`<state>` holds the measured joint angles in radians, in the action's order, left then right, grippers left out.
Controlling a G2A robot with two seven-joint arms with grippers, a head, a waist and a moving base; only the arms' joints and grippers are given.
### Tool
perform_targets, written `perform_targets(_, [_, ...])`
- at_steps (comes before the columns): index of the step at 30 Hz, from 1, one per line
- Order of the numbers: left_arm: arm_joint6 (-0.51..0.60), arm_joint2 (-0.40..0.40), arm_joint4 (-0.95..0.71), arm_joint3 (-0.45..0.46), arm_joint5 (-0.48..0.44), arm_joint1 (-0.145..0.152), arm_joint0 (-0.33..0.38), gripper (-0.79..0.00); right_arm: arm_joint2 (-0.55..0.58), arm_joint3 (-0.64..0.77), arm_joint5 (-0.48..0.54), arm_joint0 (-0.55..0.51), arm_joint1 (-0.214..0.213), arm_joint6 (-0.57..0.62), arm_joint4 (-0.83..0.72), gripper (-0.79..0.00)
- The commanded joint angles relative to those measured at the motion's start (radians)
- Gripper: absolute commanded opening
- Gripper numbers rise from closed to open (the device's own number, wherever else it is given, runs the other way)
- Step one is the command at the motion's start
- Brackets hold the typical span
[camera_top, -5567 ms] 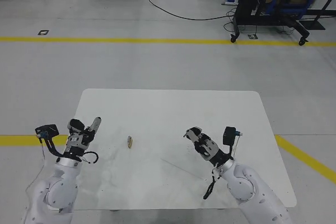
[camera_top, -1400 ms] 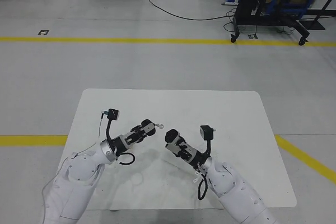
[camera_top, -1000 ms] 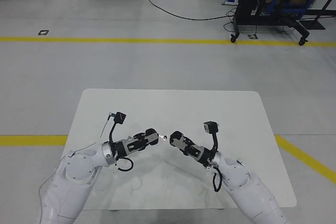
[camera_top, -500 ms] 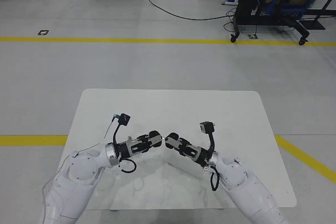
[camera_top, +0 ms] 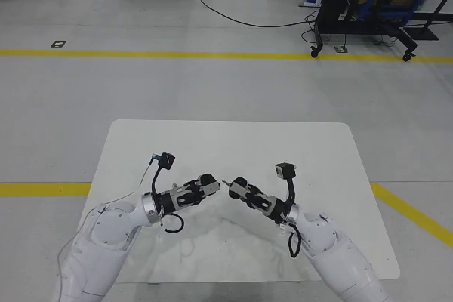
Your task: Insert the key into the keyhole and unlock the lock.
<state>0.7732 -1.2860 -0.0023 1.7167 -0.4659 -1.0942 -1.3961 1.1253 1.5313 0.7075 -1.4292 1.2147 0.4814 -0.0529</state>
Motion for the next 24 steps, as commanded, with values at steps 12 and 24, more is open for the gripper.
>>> perform_targets(12, [-0.073,-0.047,0.113,0.023,0.033,0.007,0.001,0.000,0.193,0.039,0.071,-0.104,-0.034,-0.054,0.015,-0.785])
perform_targets(24, [0.127,-0.249,0.927,0.356,0.015,0.069,-0.137,0.000,0.193,0.039,0.071,-0.104,-0.034,-0.054,0.015,-0.785])
